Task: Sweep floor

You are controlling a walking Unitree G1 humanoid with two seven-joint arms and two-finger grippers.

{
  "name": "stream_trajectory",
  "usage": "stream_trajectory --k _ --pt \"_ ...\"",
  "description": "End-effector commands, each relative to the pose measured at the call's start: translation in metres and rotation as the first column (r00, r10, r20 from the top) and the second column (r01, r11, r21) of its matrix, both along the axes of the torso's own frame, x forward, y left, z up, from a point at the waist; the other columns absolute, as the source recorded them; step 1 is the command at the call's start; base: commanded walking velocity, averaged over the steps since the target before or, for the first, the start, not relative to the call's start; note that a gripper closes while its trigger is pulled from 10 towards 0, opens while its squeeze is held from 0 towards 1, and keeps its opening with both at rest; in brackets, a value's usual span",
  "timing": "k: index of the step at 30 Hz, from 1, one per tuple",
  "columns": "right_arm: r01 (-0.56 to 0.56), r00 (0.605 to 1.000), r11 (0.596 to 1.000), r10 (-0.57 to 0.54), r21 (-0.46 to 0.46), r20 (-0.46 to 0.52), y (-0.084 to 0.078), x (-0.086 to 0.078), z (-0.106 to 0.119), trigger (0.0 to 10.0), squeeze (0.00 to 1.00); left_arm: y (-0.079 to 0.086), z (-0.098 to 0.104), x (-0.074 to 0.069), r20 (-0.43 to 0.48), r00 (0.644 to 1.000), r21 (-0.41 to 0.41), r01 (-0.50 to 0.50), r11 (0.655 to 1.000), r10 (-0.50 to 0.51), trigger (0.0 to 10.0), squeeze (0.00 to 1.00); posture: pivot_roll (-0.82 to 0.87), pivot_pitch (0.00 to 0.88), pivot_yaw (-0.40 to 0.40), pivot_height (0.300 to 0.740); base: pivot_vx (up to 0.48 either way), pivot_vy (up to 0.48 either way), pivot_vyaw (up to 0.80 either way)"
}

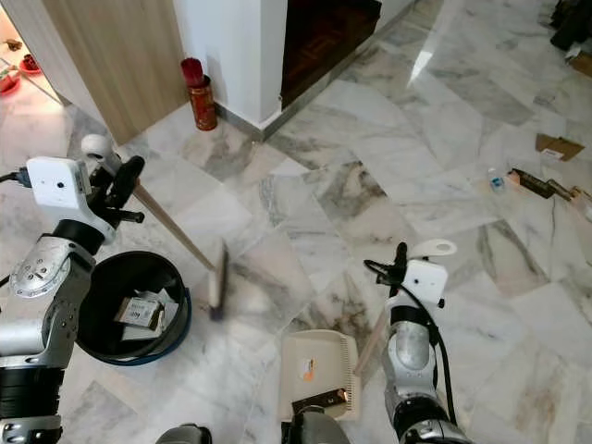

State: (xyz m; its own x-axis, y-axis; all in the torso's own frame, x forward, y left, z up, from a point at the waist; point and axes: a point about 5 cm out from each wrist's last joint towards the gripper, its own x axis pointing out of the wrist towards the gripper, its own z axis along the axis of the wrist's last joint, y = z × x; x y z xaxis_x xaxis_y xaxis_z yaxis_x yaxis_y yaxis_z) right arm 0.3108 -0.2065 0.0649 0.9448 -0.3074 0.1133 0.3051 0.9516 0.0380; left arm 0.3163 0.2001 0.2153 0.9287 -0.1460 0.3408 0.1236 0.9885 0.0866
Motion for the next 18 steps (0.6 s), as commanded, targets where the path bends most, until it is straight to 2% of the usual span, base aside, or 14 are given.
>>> stream_trajectory --k 1,9,11,13,14,15,18 --pt "0.027 0.999 1.000 -0.027 0.008 0.033 -0.006 0.003 0.008 10.0 0.00 -0.009 -0.004 0.001 0.010 0.999 -0.020 0.031 0.999 -0.030 10.0 0.00 0.28 0.131 -0.105 0.740 0.000 0.000 0.00" --pt "0.051 0.996 0.999 -0.051 0.002 0.070 -0.015 0.007 0.018 10.0 0.00 -0.022 0.001 0.007 0.069 0.997 -0.050 0.051 0.997 -0.048 10.0 0.00 0.28 0.113 -0.112 0.740 0.000 0.000 0.00" --pt "0.058 0.995 0.998 -0.058 0.005 0.076 -0.017 0.007 0.019 10.0 0.00 -0.027 0.005 0.008 0.092 0.994 -0.029 0.055 0.998 -0.052 10.0 0.00 0.27 0.111 -0.111 0.740 0.000 0.000 0.00" --pt "0.067 0.994 0.998 -0.069 0.022 0.088 -0.018 0.006 0.019 10.0 0.00 -0.034 0.006 0.007 0.107 0.992 0.035 0.066 0.997 -0.069 10.0 0.00 0.27 0.108 -0.111 0.740 0.000 0.000 0.00" --pt "0.067 0.994 0.998 -0.069 0.022 0.088 -0.018 0.006 0.019 10.0 0.00 -0.034 0.006 0.007 0.107 0.992 0.035 0.066 0.997 -0.069 10.0 0.00 0.27 0.108 -0.111 0.740 0.000 0.000 0.00" --pt "0.071 0.993 0.997 -0.074 0.042 0.094 -0.018 0.006 0.019 10.0 0.00 -0.038 0.003 0.006 0.101 0.991 0.075 0.077 0.994 -0.085 10.0 0.00 0.27 0.104 -0.107 0.740 0.000 0.000 0.00" --pt "0.076 0.987 0.994 -0.085 0.075 0.134 -0.017 0.005 0.023 10.0 0.00 -0.042 -0.020 0.001 0.034 0.994 0.092 0.105 0.990 -0.109 10.0 0.00 0.27 0.082 -0.097 0.740 0.000 0.000 0.00"
